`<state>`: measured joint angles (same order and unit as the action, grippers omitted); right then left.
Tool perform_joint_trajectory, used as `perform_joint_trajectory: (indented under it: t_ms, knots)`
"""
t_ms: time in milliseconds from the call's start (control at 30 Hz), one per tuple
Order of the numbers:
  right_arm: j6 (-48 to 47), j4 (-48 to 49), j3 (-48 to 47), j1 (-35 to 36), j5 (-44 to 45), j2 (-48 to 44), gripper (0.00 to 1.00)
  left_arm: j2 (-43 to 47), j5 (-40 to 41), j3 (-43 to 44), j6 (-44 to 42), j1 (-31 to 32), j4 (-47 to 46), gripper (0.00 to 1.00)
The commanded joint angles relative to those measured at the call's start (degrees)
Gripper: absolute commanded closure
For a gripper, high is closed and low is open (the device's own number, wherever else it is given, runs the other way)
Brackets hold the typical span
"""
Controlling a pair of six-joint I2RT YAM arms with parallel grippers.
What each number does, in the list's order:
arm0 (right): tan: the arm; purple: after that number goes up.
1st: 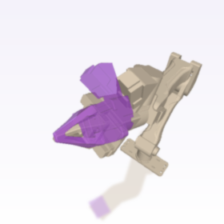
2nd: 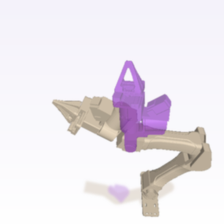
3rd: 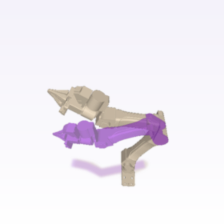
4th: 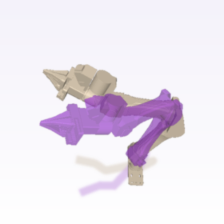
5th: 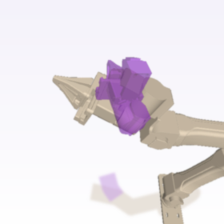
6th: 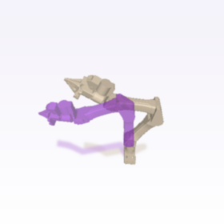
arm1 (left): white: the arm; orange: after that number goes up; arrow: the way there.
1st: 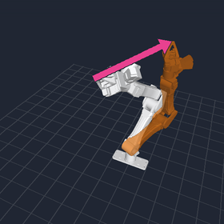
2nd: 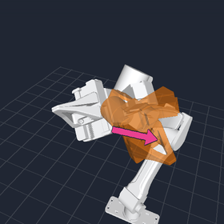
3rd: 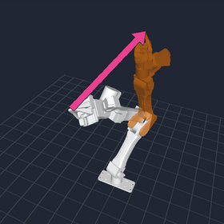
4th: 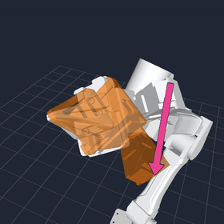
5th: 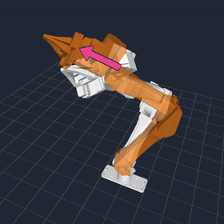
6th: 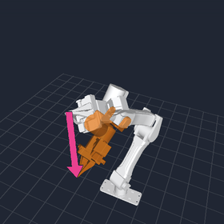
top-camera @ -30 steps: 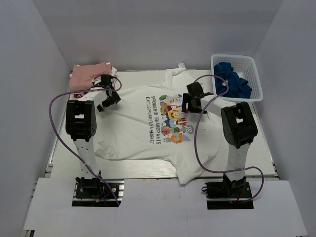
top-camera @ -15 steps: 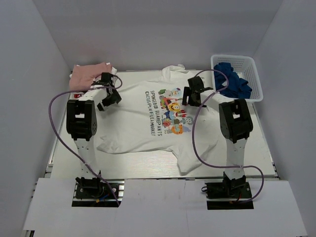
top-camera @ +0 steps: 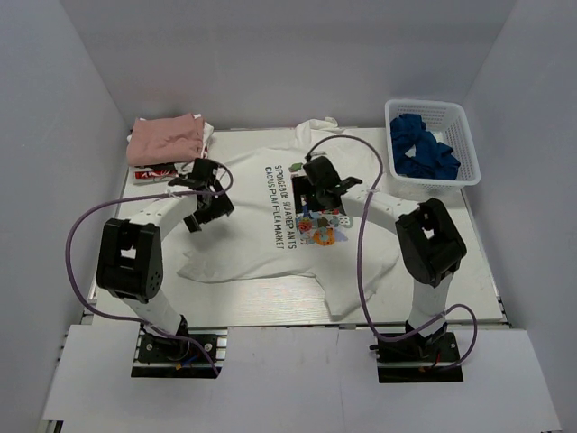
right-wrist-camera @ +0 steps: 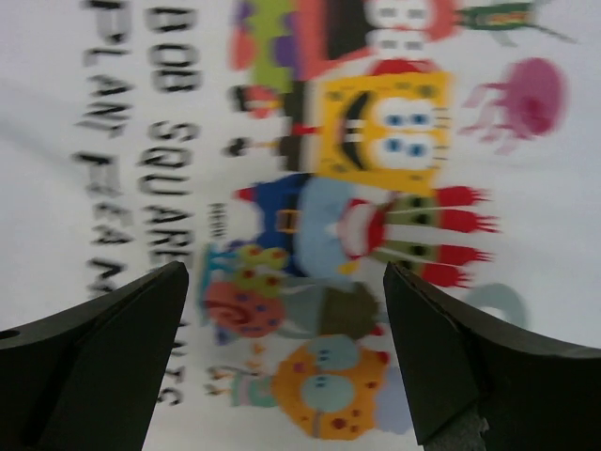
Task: Fold and stack the t-shirts
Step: Flatten out the tshirt
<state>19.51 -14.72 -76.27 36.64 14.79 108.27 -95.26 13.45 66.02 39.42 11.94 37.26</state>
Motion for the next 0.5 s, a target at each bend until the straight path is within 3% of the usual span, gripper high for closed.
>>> perform_joint_trajectory:
  t_ms: [0,167,467]
  knots:
    - [-0.9,7.0,0.0,2.7,-9.1,0.9,0.10,-0.1,-1.6,-4.0,2.3,1.3,0.6,0.00]
    - [6.8,9.7,4.6,2.6,-12.7,3.6,0.10,4.1,-2.1,-12.2,4.2,2.8,0.1,0.00]
    - [17.6,9.0,10.2,0.4,-10.9,5.8,0.10,23.7,-4.0,-27.2,12.9,3.3,13.0,0.00]
